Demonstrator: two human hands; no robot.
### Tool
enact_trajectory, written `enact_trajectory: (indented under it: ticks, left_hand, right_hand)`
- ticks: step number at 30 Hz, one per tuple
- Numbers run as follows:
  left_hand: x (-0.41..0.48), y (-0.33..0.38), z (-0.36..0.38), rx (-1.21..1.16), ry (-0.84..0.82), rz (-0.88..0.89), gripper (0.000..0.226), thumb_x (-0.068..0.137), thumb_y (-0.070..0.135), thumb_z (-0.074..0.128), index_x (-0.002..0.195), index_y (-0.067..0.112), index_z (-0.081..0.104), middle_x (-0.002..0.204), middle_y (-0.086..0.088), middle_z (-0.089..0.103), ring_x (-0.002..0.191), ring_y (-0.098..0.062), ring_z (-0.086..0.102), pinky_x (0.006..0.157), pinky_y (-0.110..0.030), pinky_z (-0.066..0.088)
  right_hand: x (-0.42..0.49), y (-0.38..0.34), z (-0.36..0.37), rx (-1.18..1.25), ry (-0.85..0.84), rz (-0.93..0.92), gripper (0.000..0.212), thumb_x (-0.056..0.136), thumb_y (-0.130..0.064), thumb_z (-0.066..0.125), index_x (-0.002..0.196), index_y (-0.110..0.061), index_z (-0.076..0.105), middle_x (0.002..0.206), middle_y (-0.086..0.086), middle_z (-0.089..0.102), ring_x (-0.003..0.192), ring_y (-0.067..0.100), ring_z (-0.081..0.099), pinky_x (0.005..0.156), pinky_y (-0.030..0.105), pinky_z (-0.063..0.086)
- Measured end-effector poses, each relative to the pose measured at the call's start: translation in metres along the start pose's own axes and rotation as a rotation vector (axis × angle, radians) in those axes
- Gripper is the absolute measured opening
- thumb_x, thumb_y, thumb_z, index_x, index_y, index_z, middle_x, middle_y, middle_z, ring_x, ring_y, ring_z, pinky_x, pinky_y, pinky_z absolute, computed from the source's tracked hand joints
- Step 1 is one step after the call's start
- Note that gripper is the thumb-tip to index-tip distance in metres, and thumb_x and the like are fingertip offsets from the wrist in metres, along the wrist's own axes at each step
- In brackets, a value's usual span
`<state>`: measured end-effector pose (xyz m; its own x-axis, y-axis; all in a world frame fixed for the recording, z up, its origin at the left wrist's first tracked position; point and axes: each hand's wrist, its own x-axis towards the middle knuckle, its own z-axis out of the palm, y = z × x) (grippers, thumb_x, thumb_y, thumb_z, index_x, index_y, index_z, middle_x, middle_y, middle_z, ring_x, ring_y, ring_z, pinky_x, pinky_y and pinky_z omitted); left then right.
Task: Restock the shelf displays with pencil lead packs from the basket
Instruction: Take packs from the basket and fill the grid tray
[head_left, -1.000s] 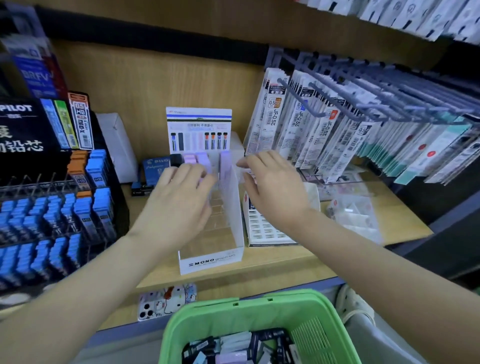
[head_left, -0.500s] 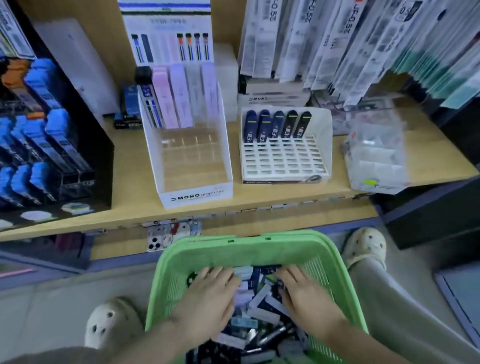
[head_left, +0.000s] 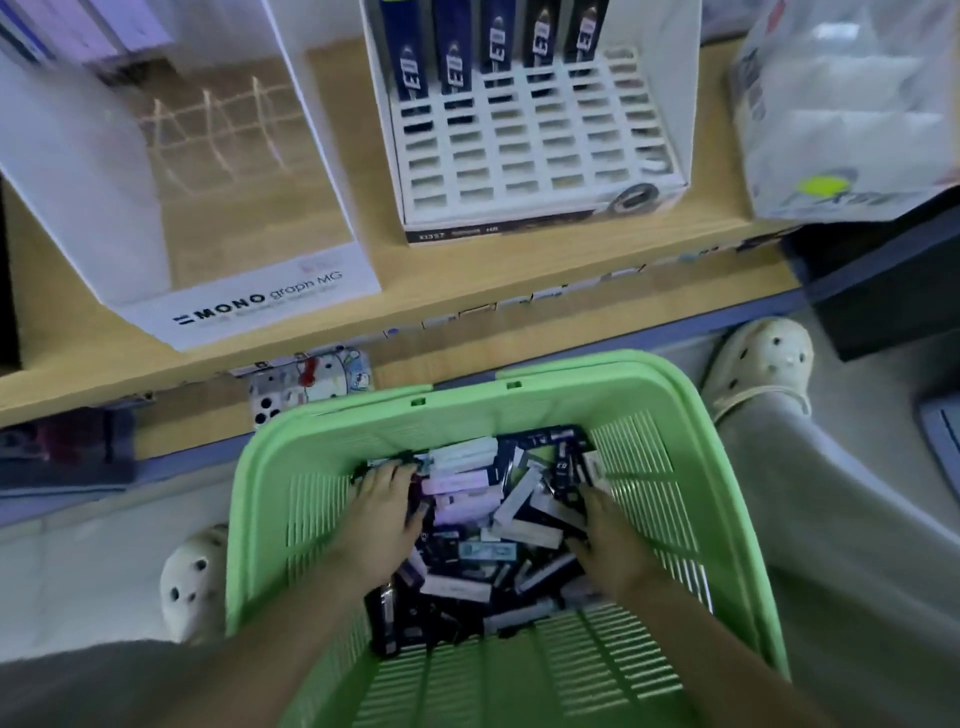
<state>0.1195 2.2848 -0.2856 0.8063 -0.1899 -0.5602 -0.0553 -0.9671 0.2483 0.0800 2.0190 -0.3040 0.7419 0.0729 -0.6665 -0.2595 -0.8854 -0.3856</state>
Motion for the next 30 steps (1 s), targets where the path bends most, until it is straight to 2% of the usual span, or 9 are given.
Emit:
enact_trajectory:
  ticks: [4,8,10,13,19,23,26,28,30]
  left_hand:
    - [0.011,-0.013,0.014,-0.166,0.032,-0.149,0.058,0.095,0.031,0.051,0.145,0.01,0.028,0.141,-0.008,0.035,0.13,-0.023,0.036,0.103,-0.031,0.036]
    - [0.018,-0.016,0.021,-0.199,0.095,-0.246,0.063,0.093,0.033,0.056,0.143,0.004,0.032,0.139,-0.012,0.04,0.127,-0.027,0.042,0.103,-0.034,0.037]
    - [0.02,-0.015,0.022,-0.168,0.096,-0.275,0.063,0.092,0.037,0.057,0.142,0.005,0.034,0.137,-0.013,0.041,0.125,-0.028,0.043,0.103,-0.034,0.037]
    - [0.02,-0.013,0.023,-0.139,0.069,-0.266,0.056,0.092,0.039,0.057,0.135,0.007,0.041,0.128,-0.014,0.045,0.119,-0.029,0.045,0.097,-0.035,0.038]
    - [0.019,-0.008,0.025,-0.275,0.004,-0.238,0.045,0.095,0.029,0.053,0.13,0.004,0.042,0.125,-0.017,0.053,0.115,-0.031,0.048,0.088,-0.039,0.044]
    - [0.018,-0.002,0.015,-0.175,0.023,-0.139,0.045,0.098,0.032,0.044,0.129,0.0,0.045,0.127,-0.016,0.051,0.113,-0.029,0.051,0.084,-0.032,0.041]
    - [0.014,0.013,0.003,-0.278,0.039,-0.083,0.04,0.099,0.031,0.041,0.124,0.001,0.047,0.108,-0.013,0.056,0.089,-0.027,0.056,0.064,-0.028,0.033]
    - [0.011,0.024,-0.001,-0.464,0.038,-0.087,0.031,0.099,0.028,0.044,0.116,0.004,0.051,0.076,-0.005,0.054,0.059,-0.013,0.051,0.051,-0.02,0.03]
    - [0.009,0.033,0.002,-0.716,0.005,-0.136,0.02,0.098,0.022,0.047,0.106,0.005,0.051,0.061,-0.001,0.048,0.043,-0.005,0.044,0.047,-0.014,0.033]
  right_hand:
    - [0.013,-0.002,0.002,-0.085,0.002,-0.017,0.066,0.097,-0.029,0.048,0.148,-0.011,0.011,0.154,0.003,0.021,0.141,0.02,0.021,0.113,0.026,0.017]
    - [0.023,-0.011,0.011,-0.052,0.004,-0.007,0.068,0.093,-0.028,0.057,0.147,-0.012,0.018,0.151,0.005,0.023,0.138,0.023,0.027,0.111,0.03,0.027]
    - [0.024,-0.014,0.016,-0.03,-0.008,0.02,0.061,0.091,-0.027,0.059,0.141,-0.012,0.027,0.146,0.008,0.028,0.132,0.025,0.032,0.106,0.031,0.032]
    - [0.022,-0.017,0.026,-0.013,-0.049,0.038,0.048,0.092,-0.026,0.059,0.132,-0.011,0.036,0.137,0.009,0.034,0.122,0.023,0.04,0.098,0.029,0.039]
    - [0.018,-0.017,0.031,-0.109,-0.113,0.036,0.063,0.086,-0.021,0.066,0.139,-0.016,0.032,0.142,0.01,0.03,0.124,0.028,0.04,0.096,0.036,0.044]
    - [0.023,-0.008,0.025,-0.042,-0.164,0.037,0.06,0.082,-0.022,0.071,0.134,-0.013,0.042,0.136,0.008,0.045,0.12,0.025,0.048,0.097,0.034,0.042]
    - [0.025,-0.004,0.021,-0.017,-0.201,0.06,0.056,0.082,-0.03,0.071,0.13,-0.014,0.048,0.129,0.007,0.049,0.115,0.024,0.052,0.094,0.034,0.045]
    - [0.024,-0.002,0.02,-0.027,-0.195,0.037,0.052,0.084,-0.031,0.069,0.129,-0.014,0.049,0.128,0.007,0.049,0.113,0.024,0.053,0.092,0.034,0.046]
    - [0.023,-0.002,0.021,-0.016,-0.18,0.012,0.047,0.088,-0.03,0.064,0.128,-0.013,0.048,0.127,0.008,0.051,0.11,0.024,0.055,0.09,0.035,0.047]
